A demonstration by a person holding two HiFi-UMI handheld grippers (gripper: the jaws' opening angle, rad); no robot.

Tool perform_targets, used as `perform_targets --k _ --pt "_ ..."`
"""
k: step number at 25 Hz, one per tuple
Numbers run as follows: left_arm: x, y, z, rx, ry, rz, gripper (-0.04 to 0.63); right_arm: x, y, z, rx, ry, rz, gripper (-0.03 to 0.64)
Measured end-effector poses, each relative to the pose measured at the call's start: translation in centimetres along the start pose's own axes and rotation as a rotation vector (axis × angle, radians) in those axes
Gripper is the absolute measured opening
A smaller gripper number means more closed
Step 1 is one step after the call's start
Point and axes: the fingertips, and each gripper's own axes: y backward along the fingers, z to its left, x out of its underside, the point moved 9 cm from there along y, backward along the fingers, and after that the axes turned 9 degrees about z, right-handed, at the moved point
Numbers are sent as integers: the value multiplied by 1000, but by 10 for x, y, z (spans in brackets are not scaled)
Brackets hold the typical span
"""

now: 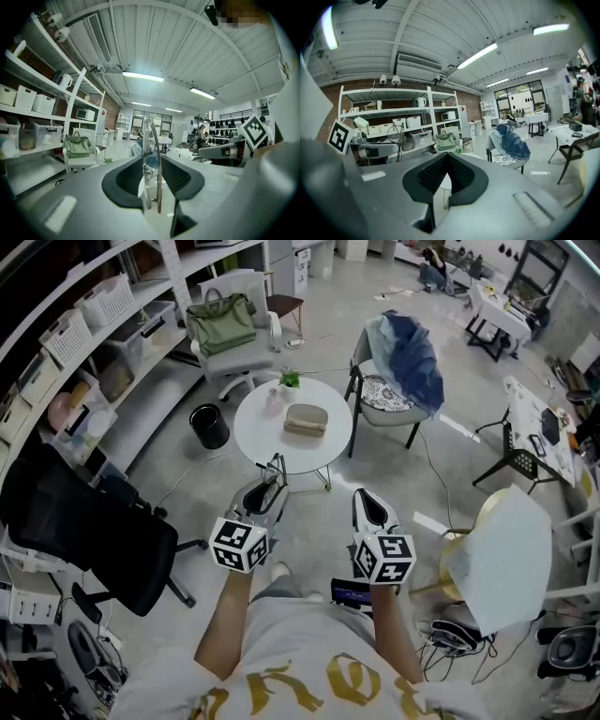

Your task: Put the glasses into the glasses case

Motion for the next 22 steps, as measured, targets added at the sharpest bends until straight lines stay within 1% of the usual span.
perform_targets --k 3,6,9,11,13,16,20,22 --pt "1 -1 5 -4 18 -5 130 1 -5 -4 -42 -34 -5 23" --pt "1 -8 15 -3 46 -14 130 -1 -16 -6 -71 -36 7 23" --pt "0 -23 28 15 48 -31 131 -3 -36 -9 -76 -22 28 25" --pt "0 -37 37 19 43 -29 132 -6 -51 -15 -76 -30 33 25" --pt "-1 -56 50 19 41 -14 132 -10 -70 -24 -73 -36 44 25" --pt "-4 -94 75 26 41 10 132 -18 -108 -40 -50 -15 91 23" --pt "-18 -150 123 49 60 49 132 -39 -170 -58 -14 -2 158 23" --pt "-26 -179 149 69 47 83 132 -53 -201 -67 7 -7 176 23"
